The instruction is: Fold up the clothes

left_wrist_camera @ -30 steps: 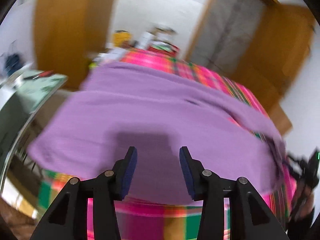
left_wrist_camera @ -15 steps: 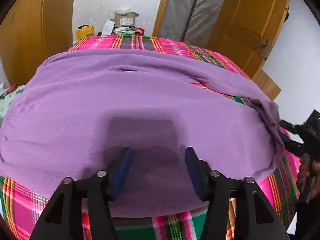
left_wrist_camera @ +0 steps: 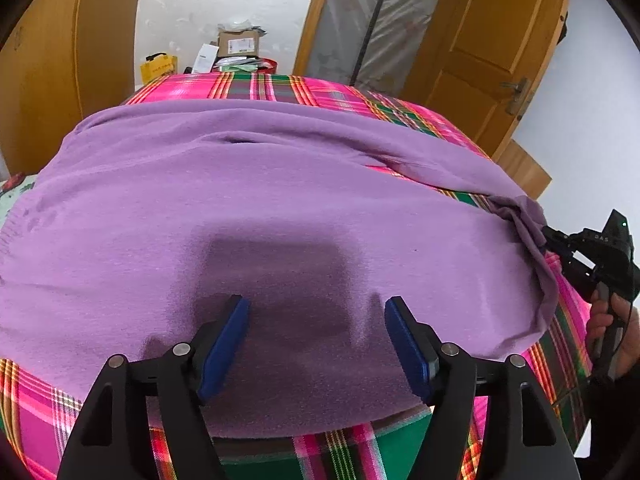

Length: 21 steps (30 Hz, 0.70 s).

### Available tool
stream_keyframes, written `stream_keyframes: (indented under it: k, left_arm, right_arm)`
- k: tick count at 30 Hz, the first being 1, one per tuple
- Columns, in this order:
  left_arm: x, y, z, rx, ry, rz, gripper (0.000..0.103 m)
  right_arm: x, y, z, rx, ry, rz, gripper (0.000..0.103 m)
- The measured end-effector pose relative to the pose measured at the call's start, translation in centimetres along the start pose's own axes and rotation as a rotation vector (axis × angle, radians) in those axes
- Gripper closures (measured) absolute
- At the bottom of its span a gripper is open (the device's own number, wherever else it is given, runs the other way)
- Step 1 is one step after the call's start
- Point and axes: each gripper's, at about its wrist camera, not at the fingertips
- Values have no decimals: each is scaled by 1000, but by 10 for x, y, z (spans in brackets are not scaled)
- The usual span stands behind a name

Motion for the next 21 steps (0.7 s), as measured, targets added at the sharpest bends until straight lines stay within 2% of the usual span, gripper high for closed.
stream_keyframes:
  k: [7,13,16,18,19,21]
  left_arm:
    - [2,-1,1,6,-15,-3,29]
    - [2,-1,2,10,-25,-5,27]
    - [2,-1,2,12,-30,-6,26]
    - [2,-1,2,13,-33,-6,25]
    - [2,-1,2,13,-34,-6,25]
    - [2,-1,2,13,-35,-7,25]
  right_arm:
    - [31,14,-10,13,-35,-101,101]
    - [79,37,-30,-3,-128,-229,101]
    - [79,32,-29,7,-111,-164,99]
    - [59,16,-18,26,-60,-67,88]
    - [47,6,-12,37,-27,-10,80]
    - [24,-10,-2,47,29,64,76]
Point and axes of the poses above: each gripper's, at about its wrist camera, not at the fingertips, and x roughly against the way its jaws point, z to its left, y to its top, and after that the axes turned 14 degrees about -y, right-handed
